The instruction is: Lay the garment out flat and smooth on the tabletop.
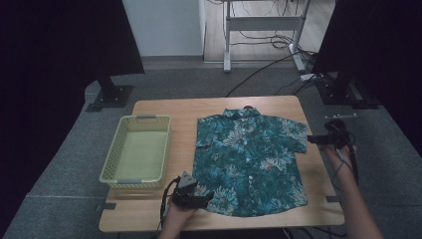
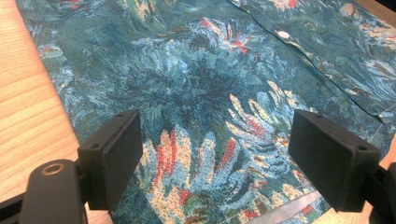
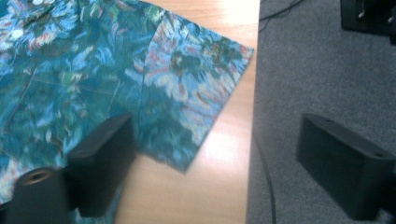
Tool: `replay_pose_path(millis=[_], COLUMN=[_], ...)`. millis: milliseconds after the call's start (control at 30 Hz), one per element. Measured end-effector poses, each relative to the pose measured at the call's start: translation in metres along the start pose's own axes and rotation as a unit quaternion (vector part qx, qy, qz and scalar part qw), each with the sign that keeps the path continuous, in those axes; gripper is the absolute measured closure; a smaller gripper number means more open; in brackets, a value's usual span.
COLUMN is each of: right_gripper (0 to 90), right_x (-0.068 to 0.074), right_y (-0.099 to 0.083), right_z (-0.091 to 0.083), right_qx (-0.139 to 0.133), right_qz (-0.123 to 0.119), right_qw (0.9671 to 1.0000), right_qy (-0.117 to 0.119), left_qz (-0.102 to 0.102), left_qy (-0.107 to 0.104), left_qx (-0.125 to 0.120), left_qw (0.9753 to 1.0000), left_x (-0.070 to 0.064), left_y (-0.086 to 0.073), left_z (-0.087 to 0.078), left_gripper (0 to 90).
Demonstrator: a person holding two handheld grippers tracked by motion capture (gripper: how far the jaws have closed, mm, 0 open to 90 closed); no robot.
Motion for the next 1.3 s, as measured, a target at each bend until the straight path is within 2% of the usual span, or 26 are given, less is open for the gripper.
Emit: replay_pose_path(millis=[67,167,367,467,533,667,833,933,1000,1033,1067,1133,1300], right_gripper=[2.1,0.0,0.0,0.0,0.0,0.0,0.0,0.0,0.0,0.0,0.0,0.0,0.0], right_x=[-0.003,-0.001,0.005,0.011,0.017,0.027,0.036,0.04,0.041,0.041,0.041,0.043,0.046], right_y=[-0.012,-0.031,-0.061,-0.077,-0.086,-0.101,-0.116,-0.13,-0.134,-0.135,-0.134,-0.135,-0.139], right_z=[-0.009,-0.02,-0.037,-0.045,-0.047,-0.04,-0.025,-0.008,-0.001,0.0,-0.001,-0.003,-0.002], right_qx=[-0.029,-0.052,-0.075,-0.093,-0.117,-0.128,-0.145,-0.154,-0.147,-0.144,-0.146,-0.16,-0.151], right_qz=[0.007,-0.002,0.0,0.0,-0.004,0.002,-0.001,-0.003,-0.007,-0.008,-0.008,-0.015,-0.025], right_qw=[0.9995,0.9983,0.996,0.994,0.9914,0.9889,0.9868,0.9854,0.9866,0.9872,0.9865,0.9846,0.9856], right_qy=[0.008,0.027,0.048,0.058,0.059,0.076,0.071,0.073,0.07,0.068,0.073,0.068,0.072], left_qz=[0.0,0.001,-0.001,-0.001,0.0,-0.008,-0.021,-0.019,-0.013,-0.011,-0.009,-0.008,0.002], left_qy=[0.0,-0.002,-0.003,-0.003,-0.003,-0.011,-0.017,-0.006,0.006,0.012,0.015,0.022,0.049], left_qx=[0.001,0.005,0.007,0.007,0.009,0.005,0.004,0.012,0.015,0.016,0.019,0.018,0.013], left_qw=[1.0,1.0,1.0,1.0,1.0,0.9999,0.9996,0.9997,0.9998,0.9997,0.9997,0.9996,0.9987], left_x=[0.0,-0.002,-0.003,-0.004,-0.005,-0.006,-0.005,-0.005,-0.005,-0.004,-0.003,-0.001,0.008], left_y=[0.0,-0.001,-0.001,-0.001,0.0,0.0,0.001,0.005,0.009,0.011,0.016,0.023,0.05], left_z=[0.001,0.002,0.003,0.004,0.004,0.003,0.003,0.003,0.003,0.003,0.004,0.005,0.009], left_gripper=[17.4,17.4,17.3,17.1,17.1,16.7,14.4,12.3,10.8,9.6,9.5,8.9,9.7])
Point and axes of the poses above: each handheld gripper's, and its own axes: z roughly forward along the jaws, y roughly out of its top, x roughly to its left, the point moved 3 cm from there along z, roughly forward along the jaws, and after that the axes turned 1 degree about z, right-handed, at the moved point
